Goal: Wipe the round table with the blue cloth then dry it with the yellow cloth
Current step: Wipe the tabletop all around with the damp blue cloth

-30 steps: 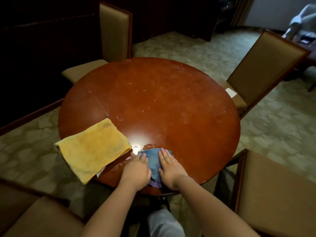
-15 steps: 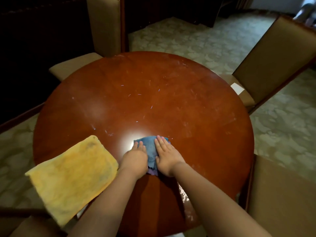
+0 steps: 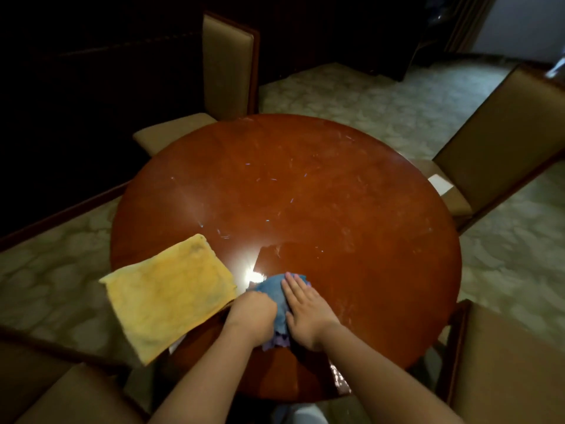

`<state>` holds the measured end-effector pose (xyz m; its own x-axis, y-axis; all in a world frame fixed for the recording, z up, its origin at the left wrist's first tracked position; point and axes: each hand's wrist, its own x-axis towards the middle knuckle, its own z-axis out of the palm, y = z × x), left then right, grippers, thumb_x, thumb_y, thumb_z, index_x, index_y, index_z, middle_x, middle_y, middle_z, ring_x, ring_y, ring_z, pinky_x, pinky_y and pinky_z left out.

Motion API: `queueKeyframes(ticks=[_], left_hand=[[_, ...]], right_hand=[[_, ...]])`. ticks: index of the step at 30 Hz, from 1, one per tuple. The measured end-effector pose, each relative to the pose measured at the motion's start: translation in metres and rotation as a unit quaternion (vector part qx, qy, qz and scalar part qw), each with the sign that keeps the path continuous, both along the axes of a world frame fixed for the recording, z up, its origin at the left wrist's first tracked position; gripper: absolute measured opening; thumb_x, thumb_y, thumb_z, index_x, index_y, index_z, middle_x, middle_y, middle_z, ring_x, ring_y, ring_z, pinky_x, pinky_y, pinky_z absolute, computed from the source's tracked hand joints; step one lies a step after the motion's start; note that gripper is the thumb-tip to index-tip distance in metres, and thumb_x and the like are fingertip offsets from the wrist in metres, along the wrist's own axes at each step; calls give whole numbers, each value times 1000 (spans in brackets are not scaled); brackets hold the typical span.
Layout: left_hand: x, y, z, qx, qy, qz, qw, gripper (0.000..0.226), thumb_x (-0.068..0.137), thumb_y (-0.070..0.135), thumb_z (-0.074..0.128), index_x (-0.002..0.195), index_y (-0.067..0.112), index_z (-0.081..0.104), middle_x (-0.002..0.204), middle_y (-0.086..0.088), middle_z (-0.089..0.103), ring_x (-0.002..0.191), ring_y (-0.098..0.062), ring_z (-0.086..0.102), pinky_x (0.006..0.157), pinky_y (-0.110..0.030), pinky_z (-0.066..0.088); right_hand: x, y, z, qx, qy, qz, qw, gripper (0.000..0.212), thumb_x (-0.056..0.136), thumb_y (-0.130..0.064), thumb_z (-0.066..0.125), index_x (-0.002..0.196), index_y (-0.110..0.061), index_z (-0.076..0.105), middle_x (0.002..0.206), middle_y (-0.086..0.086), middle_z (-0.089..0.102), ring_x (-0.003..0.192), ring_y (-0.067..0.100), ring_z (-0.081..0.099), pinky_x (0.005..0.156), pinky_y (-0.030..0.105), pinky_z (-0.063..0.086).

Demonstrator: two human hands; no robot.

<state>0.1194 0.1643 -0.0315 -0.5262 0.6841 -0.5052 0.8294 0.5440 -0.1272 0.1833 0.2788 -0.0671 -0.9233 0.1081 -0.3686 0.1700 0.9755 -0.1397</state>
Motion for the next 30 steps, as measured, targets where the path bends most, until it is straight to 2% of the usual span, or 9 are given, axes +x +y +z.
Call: queueKeyframes(ticks=[1,2,5,9,12,16,20,23,30], left_hand=[[7,-4,1,-3,-2,1,1000,25,87,27,59,109,15,65,115,-8,65,105,-24,60,84,-28,45],[13,-7,1,-3,-1,0,1000,24,88,25,59,108,15,65,114,-8,65,105,-24,60,85,-28,46],[21,-10,1,-5,5,-4,1000,28,90,23,57,115,12,62,121,-11,60,111,-26,56,90,-33,47],[15,-6,-7,-18,6,-5,1000,41,88,27,61,125,9,56,132,-14,52,118,-27,51,96,-38,47],[6,7,-12,-9,6,5,1000,66,88,27,63,143,2,35,152,-17,26,133,-29,35,103,-36,38],[-16,39,-19,-7,19,-16,1000,67,91,21,59,146,0,28,155,-18,18,136,-32,28,104,-38,40],[-43,78,-20,-18,27,-42,999,62,91,19,57,145,2,31,155,-20,18,138,-33,27,106,-40,35],[-66,105,-20,-13,28,-43,999,60,91,19,57,144,3,34,154,-20,21,138,-32,28,103,-36,38],[-97,136,-19,7,35,-38,999,52,92,13,52,140,1,39,151,-17,31,132,-29,40,101,-35,41]], right_hand=[[6,-4,-1,5,24,-7,1000,74,79,-41,20,132,0,52,142,9,24,131,23,44,104,36,30],[11,-8,6,-10,-4,-14,1000,80,79,-43,14,138,1,43,145,8,17,137,22,34,108,37,24],[22,-5,0,-27,-2,31,999,99,62,-52,-16,149,-5,-8,142,1,-27,139,14,-20,110,28,-13],[20,3,-4,-30,3,26,999,101,60,-55,-16,150,-8,-11,140,-4,-29,145,15,-14,109,23,-12],[16,17,-5,-20,-5,1,1000,77,87,-53,0,150,-9,-12,152,2,-25,145,16,-14,113,25,-9],[-1,46,-3,-11,-22,-27,999,70,94,-48,5,150,-9,-12,157,4,-18,145,16,-14,115,27,-7],[-25,77,-6,-7,-23,-47,999,70,96,-47,9,150,-8,-10,157,6,-18,145,17,-15,114,27,-8],[-45,99,-10,-7,-13,-63,998,82,81,-52,-6,150,-8,-11,157,6,-18,145,18,-15,115,29,-6],[-75,130,-11,-8,-16,-67,998,65,102,-38,21,150,-9,-12,157,6,-19,145,17,-16,118,31,-5]])
